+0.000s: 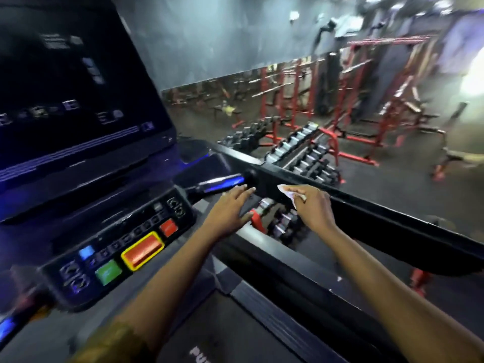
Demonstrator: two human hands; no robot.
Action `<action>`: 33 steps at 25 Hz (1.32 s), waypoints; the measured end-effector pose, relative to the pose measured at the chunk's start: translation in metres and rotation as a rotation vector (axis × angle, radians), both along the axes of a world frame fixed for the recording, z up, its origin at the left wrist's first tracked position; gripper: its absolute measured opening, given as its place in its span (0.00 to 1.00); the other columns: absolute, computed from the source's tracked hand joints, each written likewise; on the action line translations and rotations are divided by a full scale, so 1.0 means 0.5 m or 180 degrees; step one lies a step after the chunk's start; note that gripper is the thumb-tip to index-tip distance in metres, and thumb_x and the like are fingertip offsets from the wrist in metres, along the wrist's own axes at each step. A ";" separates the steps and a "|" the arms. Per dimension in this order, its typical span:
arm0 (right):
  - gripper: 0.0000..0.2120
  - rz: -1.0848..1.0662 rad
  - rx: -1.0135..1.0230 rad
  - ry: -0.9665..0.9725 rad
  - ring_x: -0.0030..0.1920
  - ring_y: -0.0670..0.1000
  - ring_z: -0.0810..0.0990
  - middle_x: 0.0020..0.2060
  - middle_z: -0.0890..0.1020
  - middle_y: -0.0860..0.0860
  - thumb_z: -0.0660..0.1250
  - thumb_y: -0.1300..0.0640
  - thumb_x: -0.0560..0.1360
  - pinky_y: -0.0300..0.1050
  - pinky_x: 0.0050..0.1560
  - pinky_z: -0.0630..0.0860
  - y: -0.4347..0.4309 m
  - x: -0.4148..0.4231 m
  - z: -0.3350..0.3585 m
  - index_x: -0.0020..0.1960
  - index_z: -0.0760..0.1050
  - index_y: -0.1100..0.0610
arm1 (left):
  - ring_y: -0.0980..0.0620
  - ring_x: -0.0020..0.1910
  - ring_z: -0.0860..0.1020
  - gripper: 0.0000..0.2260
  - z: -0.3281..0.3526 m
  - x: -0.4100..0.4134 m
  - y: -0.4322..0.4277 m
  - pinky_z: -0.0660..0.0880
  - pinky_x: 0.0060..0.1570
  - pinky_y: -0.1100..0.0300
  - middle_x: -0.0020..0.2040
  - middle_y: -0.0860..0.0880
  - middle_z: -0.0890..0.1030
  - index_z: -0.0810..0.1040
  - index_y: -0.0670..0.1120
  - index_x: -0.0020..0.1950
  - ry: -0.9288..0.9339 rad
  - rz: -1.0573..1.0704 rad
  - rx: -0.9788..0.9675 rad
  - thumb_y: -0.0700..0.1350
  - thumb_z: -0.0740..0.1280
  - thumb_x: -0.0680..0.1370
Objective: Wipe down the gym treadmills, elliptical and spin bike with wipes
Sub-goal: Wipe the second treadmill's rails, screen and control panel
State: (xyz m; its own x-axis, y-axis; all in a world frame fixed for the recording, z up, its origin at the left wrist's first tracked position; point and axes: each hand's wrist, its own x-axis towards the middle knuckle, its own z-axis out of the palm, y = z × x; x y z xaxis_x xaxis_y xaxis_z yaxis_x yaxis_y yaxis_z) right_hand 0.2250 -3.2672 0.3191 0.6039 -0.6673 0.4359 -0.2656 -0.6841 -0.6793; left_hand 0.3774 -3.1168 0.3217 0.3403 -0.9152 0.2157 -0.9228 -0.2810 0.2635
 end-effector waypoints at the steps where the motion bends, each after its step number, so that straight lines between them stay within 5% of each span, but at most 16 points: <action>1: 0.18 -0.0138 -0.0056 0.0043 0.54 0.48 0.80 0.53 0.83 0.50 0.61 0.69 0.73 0.42 0.57 0.75 -0.022 0.033 0.003 0.55 0.82 0.54 | 0.46 0.75 0.58 0.30 0.005 0.035 -0.043 0.56 0.73 0.48 0.76 0.44 0.60 0.58 0.46 0.77 -0.0140 -0.0129 0.0017 0.48 0.66 0.78; 6: 0.17 -0.0789 -0.0320 0.0411 0.55 0.58 0.78 0.52 0.82 0.57 0.59 0.69 0.74 0.46 0.55 0.70 -0.104 0.219 0.033 0.57 0.80 0.60 | 0.47 0.77 0.51 0.36 0.012 0.192 -0.222 0.51 0.74 0.45 0.78 0.47 0.53 0.49 0.48 0.79 -0.0547 -0.0460 0.0550 0.53 0.65 0.77; 12: 0.14 -0.0670 -0.0297 0.0983 0.63 0.52 0.72 0.61 0.75 0.52 0.53 0.57 0.81 0.38 0.58 0.64 -0.108 0.295 -0.038 0.62 0.73 0.56 | 0.47 0.78 0.45 0.37 -0.028 0.251 -0.285 0.45 0.74 0.46 0.79 0.48 0.45 0.44 0.47 0.79 -0.0968 -0.0810 0.0827 0.54 0.63 0.78; 15: 0.18 -0.0593 -0.0599 0.1061 0.70 0.48 0.65 0.69 0.68 0.51 0.53 0.58 0.82 0.35 0.65 0.59 -0.108 0.279 -0.053 0.70 0.67 0.58 | 0.47 0.78 0.42 0.38 -0.053 0.257 -0.294 0.43 0.74 0.47 0.79 0.48 0.43 0.41 0.48 0.78 -0.0826 -0.0922 0.0754 0.54 0.62 0.78; 21: 0.21 -0.1151 -0.0655 0.1285 0.72 0.51 0.62 0.71 0.67 0.53 0.57 0.66 0.79 0.41 0.69 0.60 -0.113 0.150 -0.081 0.72 0.64 0.60 | 0.46 0.78 0.42 0.40 -0.073 0.268 -0.293 0.42 0.74 0.48 0.79 0.48 0.44 0.44 0.48 0.78 -0.0536 -0.1066 0.0527 0.56 0.65 0.76; 26: 0.23 -0.1636 -0.0670 0.1389 0.67 0.56 0.70 0.66 0.73 0.57 0.60 0.71 0.73 0.45 0.66 0.66 -0.109 0.045 -0.054 0.68 0.70 0.63 | 0.46 0.78 0.42 0.41 -0.067 0.259 -0.291 0.42 0.74 0.49 0.79 0.47 0.44 0.42 0.47 0.78 -0.0636 -0.1034 0.0524 0.57 0.65 0.76; 31: 0.16 -0.0827 -0.1102 0.1330 0.66 0.51 0.71 0.64 0.74 0.54 0.56 0.61 0.80 0.39 0.64 0.63 -0.100 0.209 -0.032 0.65 0.72 0.60 | 0.45 0.78 0.43 0.41 -0.071 0.260 -0.293 0.42 0.74 0.48 0.79 0.46 0.45 0.43 0.47 0.78 -0.0707 -0.1045 0.0483 0.58 0.65 0.75; 33: 0.17 -0.0715 -0.1064 0.1417 0.66 0.53 0.70 0.65 0.73 0.55 0.54 0.61 0.80 0.44 0.65 0.68 -0.097 0.237 -0.057 0.67 0.71 0.62 | 0.46 0.78 0.43 0.41 -0.072 0.261 -0.293 0.42 0.74 0.48 0.79 0.47 0.45 0.43 0.47 0.78 -0.0661 -0.1057 0.0491 0.57 0.65 0.75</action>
State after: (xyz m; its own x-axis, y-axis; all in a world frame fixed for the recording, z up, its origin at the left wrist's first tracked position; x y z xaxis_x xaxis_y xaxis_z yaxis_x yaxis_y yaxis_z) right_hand 0.3432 -3.3157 0.2907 0.6368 -0.6700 0.3816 -0.6381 -0.7358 -0.2270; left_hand 0.5081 -3.2633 0.2855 -0.0150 -0.9948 0.1005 -0.9990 0.0191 0.0403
